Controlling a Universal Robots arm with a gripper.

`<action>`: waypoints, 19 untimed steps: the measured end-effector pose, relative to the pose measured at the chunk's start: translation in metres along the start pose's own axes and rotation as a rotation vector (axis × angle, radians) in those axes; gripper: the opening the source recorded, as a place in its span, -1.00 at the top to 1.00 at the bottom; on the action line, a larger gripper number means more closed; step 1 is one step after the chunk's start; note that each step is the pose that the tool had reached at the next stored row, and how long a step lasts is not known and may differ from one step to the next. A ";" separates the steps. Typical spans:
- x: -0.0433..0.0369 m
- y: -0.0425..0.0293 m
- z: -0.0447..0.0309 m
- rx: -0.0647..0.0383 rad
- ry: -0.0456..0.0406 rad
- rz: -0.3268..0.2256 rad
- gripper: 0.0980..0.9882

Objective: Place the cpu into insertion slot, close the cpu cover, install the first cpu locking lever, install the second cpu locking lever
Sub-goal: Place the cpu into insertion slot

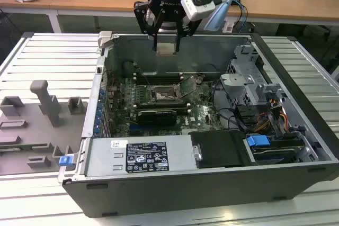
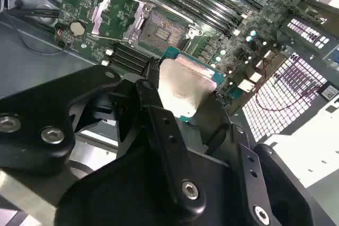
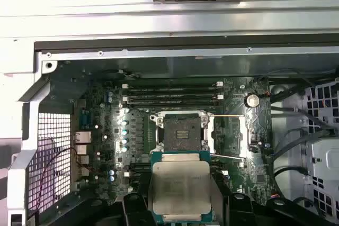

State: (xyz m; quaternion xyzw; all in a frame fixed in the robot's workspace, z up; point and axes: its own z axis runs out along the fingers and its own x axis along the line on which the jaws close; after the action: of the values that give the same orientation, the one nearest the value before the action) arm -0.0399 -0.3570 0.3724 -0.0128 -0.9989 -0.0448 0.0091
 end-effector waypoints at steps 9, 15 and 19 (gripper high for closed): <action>-0.0001 -0.0005 0.0042 -0.001 -0.0097 0.109 0.04; -0.0001 -0.0005 0.0046 -0.002 -0.0142 0.159 0.04; -0.0001 -0.0005 0.0048 -0.003 -0.0175 0.196 0.04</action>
State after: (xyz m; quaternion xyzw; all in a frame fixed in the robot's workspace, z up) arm -0.0399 -0.3571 0.3675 -0.1109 -0.9928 -0.0451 0.0047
